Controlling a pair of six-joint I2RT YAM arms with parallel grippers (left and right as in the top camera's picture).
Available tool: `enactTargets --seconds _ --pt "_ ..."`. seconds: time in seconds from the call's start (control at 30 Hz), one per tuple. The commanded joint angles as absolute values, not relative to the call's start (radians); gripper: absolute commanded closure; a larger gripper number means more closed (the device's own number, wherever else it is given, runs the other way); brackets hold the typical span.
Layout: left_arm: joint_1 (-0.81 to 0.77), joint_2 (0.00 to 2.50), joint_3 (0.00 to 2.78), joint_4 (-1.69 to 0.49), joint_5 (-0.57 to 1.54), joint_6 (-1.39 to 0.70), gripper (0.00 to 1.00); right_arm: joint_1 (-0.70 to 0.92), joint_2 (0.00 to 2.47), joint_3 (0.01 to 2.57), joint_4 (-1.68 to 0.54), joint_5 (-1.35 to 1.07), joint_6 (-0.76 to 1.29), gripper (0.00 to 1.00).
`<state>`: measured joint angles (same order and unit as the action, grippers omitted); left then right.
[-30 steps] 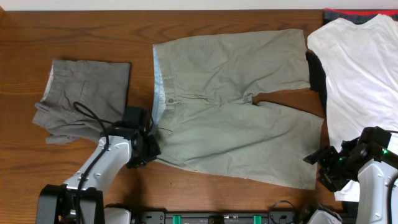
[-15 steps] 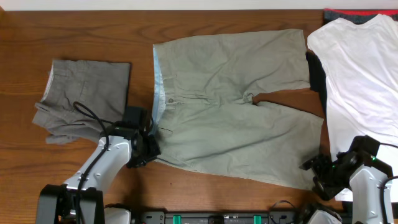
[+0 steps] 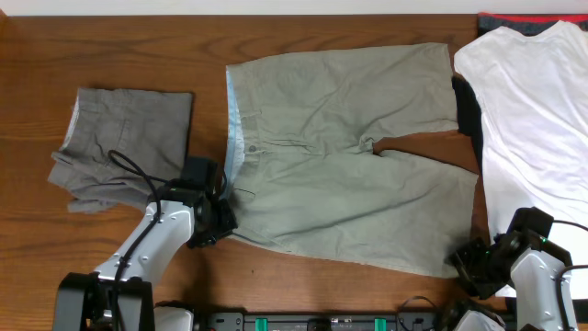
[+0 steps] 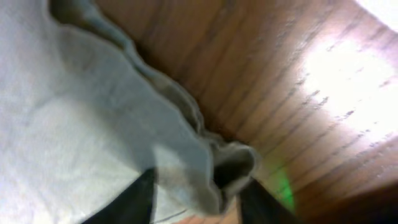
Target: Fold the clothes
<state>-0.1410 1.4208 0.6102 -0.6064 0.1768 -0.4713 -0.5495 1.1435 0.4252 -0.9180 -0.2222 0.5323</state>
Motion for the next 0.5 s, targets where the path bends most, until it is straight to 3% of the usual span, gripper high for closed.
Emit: enactTargets --seconds 0.0,0.17,0.47 --pt "-0.141 1.444 0.592 -0.608 0.146 -0.461 0.78 -0.564 1.139 0.421 -0.916 -0.183 0.538 0.66" --pt "-0.141 1.444 0.592 -0.608 0.146 -0.457 0.78 -0.564 1.139 0.422 -0.908 -0.189 0.537 0.98" --pt "-0.141 1.444 0.592 -0.607 0.146 -0.449 0.78 -0.564 1.139 0.546 -0.964 -0.326 0.447 0.99"
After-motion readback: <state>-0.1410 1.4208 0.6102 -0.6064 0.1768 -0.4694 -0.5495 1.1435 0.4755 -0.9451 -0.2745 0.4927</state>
